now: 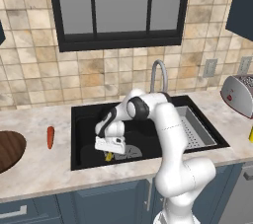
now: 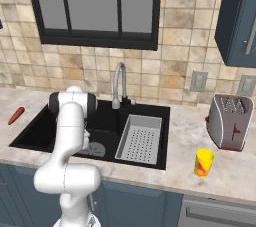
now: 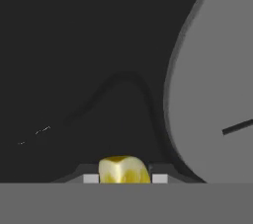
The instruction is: Remove the carrot and lemon wedge from the sink. Then move the bowl and cup from the counter to the sink for washing.
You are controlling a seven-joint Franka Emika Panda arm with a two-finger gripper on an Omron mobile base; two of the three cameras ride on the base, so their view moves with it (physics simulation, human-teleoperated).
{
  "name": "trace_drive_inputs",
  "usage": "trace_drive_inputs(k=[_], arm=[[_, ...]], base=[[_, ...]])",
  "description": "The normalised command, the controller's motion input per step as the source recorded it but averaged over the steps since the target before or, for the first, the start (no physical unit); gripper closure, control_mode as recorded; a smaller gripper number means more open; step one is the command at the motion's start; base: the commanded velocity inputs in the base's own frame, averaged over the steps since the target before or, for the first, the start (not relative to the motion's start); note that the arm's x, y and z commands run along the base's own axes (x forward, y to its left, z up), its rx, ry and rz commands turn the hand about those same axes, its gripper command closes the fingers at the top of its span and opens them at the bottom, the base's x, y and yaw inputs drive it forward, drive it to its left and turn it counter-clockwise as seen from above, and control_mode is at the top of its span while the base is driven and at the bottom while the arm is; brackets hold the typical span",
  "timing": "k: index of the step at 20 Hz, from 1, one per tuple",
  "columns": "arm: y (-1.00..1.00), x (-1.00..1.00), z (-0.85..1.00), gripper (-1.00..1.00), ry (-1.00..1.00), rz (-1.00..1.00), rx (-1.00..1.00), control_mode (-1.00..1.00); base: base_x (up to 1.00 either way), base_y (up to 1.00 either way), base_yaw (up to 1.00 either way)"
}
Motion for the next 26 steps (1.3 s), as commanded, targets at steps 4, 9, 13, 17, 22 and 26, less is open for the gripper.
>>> trace_drive_inputs(k=[4, 9, 13, 17, 22, 26], arm=[[0.0, -0.01, -0.14, 1.0, 0.1, 0.0, 0.0, -1.0], [0.0, 0.0, 0.0, 1.0, 0.03, 0.0, 0.0, -1.0], [0.0, 0.0, 0.2, 1.0, 0.05, 0.01, 0.01, -1.0], [0.02, -0.04, 0.33, 1.0, 0.07, 0.02, 0.04, -1.0], [0.04, -0.07, 0.36, 1.0, 0.04, 0.04, 0.0, -1.0], [0.0, -0.11, 0.31, 1.0, 0.01, 0.05, 0.0, -1.0]], base=[[0.0, 0.0, 0.0], [0.0, 0.0, 0.0], [0.0, 0.0, 0.0], [0.0, 0.0, 0.0], [0.0, 0.0, 0.0], [0.0, 0.0, 0.0]])
